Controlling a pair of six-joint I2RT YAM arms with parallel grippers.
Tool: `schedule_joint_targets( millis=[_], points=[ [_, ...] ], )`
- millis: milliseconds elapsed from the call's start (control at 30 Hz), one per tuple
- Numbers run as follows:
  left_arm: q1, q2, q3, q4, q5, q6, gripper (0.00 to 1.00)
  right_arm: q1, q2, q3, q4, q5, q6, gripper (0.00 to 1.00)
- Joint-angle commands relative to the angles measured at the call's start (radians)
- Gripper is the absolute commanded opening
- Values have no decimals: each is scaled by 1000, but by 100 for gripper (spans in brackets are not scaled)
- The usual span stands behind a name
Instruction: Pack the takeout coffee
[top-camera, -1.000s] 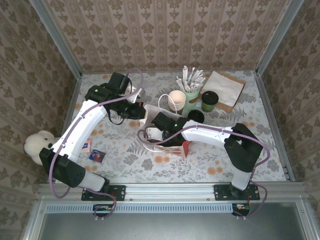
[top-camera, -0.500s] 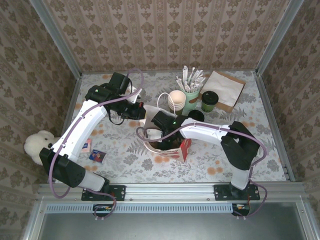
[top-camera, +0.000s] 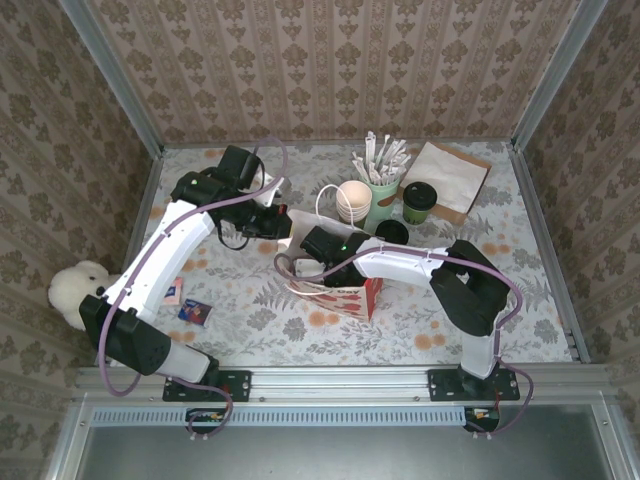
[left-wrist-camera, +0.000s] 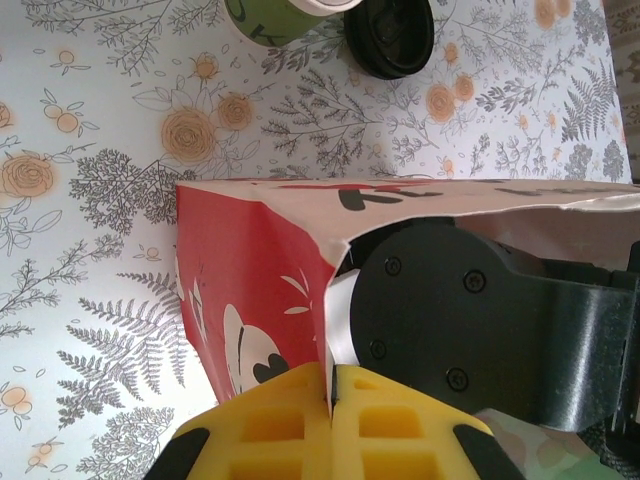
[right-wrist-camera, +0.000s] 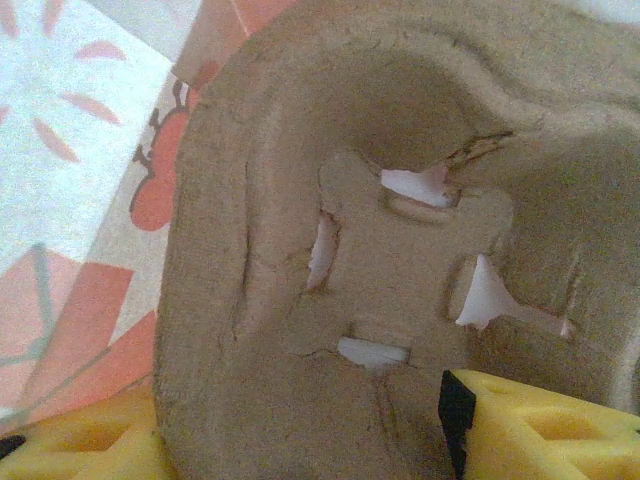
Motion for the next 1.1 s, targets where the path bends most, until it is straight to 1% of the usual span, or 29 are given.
schedule_joint_targets(
  millis=[0, 133, 200, 433, 533, 600, 733, 800, 1067],
  points=[
    [6, -26, -14, 51, 13, -1, 0, 16, -7, 20, -43, 23, -34, 65],
    [6, -36, -24, 52, 7, -7, 1, 17, -17, 50, -81, -16, -31, 66],
    [6, -43, -31, 57, 5, -10, 1, 17, -29, 54, -92, -57, -31, 66],
    [6, -56, -43, 63, 8, -8, 0, 17, -42, 27, -62, -158, -1, 67],
    [7, -63, -49, 66, 3, -7, 0, 17, -22, 13, -49, -114, 11, 66],
    [7, -67, -50, 68, -2, -7, 0, 19, -7, 2, -28, -46, 14, 66],
    [9, -73, -52, 66, -5, -6, 0, 19, 13, -8, -9, 45, 8, 66],
    [10, -74, -54, 67, -10, -8, 0, 19, 8, 2, -20, 41, 12, 66],
    [12, -75, -60, 70, -18, 4, 0, 20, -83, -20, 22, -80, 1, 67]
  ],
)
